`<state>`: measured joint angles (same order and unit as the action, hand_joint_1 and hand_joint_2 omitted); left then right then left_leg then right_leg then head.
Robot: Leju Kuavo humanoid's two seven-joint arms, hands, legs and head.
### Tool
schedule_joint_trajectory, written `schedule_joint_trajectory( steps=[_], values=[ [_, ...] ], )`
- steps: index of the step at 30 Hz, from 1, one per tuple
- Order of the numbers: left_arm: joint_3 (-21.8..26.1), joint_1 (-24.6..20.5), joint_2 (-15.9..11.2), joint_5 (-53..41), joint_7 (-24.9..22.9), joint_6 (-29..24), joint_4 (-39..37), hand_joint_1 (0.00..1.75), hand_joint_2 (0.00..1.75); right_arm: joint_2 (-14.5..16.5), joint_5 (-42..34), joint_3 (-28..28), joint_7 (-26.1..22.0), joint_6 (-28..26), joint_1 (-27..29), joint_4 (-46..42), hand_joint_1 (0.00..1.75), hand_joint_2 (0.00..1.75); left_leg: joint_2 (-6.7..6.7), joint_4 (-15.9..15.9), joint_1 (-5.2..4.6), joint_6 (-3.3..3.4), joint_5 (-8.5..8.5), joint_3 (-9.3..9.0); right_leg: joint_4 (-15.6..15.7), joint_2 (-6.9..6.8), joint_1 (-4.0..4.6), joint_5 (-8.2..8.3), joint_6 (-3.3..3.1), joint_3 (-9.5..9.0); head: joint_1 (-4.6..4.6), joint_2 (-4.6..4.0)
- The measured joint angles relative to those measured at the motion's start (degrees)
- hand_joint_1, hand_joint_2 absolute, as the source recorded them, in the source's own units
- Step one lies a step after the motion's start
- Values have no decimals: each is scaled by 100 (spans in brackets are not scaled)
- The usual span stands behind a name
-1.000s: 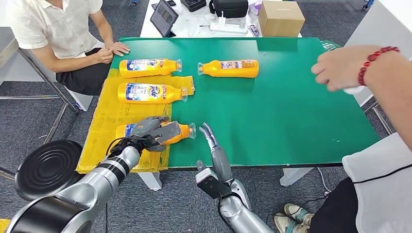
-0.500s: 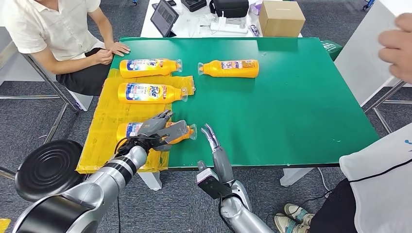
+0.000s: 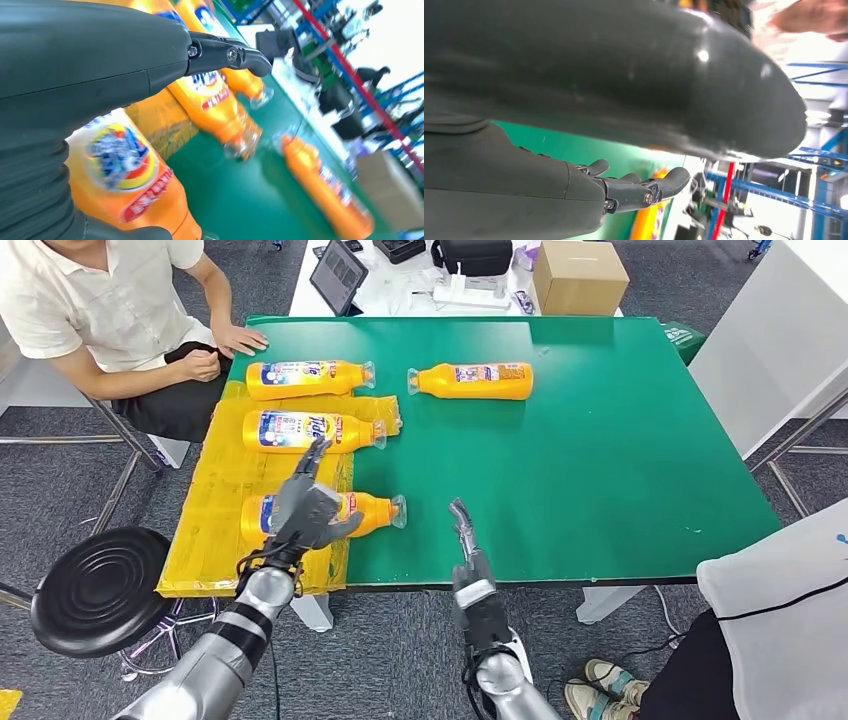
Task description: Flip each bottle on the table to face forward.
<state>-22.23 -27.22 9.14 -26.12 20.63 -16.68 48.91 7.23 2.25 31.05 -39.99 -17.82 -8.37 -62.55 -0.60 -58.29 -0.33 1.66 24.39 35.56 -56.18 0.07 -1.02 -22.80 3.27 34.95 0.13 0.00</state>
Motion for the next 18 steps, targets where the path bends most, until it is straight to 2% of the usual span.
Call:
schedule_joint_trajectory(
  steps=[2,4,6,8,11,13,16,18],
  values=[
    [2,228,-80,232,38,3,449,0,175,101,-476,-335,-4,754,147,-235,0,0,0,0,2,0,0,0,0,0,1,0,0,0,0,0],
    [2,426,-141,455,81,-10,840,0,175,256,-892,-718,-6,1252,274,-384,0,0,0,0,2,0,-1,0,0,0,2,0,0,-1,0,0],
    [9,611,-195,669,109,-46,1188,0,175,393,-1029,-1068,33,1342,377,-505,0,0,0,0,2,0,-1,0,-1,0,2,0,-1,-2,1,0],
    [44,840,-230,1024,151,-114,1556,0,175,481,-1026,-1306,233,1169,467,-654,0,0,4,0,2,0,-1,-1,-1,1,1,0,-1,-2,0,0],
    [119,1262,-246,1671,210,-195,2115,0,175,543,-859,-1483,557,586,599,-860,0,0,4,0,1,0,0,0,1,1,1,0,0,0,-1,0],
    [146,1586,-257,1966,236,-188,2473,0,175,575,-359,-1573,546,-320,661,-966,0,0,0,0,1,-1,1,1,2,0,0,-1,0,0,0,0],
    [158,2138,-266,2165,271,-94,2982,0,175,641,1041,-1765,248,-1688,734,-1127,0,0,6,0,1,-2,5,2,3,2,1,-3,-1,5,0,0],
    [155,2445,-267,2357,258,67,3256,0,175,758,2459,-2106,60,-2089,787,-1359,0,0,6,0,1,-4,8,2,4,2,1,-6,-4,8,1,0]
  ],
)
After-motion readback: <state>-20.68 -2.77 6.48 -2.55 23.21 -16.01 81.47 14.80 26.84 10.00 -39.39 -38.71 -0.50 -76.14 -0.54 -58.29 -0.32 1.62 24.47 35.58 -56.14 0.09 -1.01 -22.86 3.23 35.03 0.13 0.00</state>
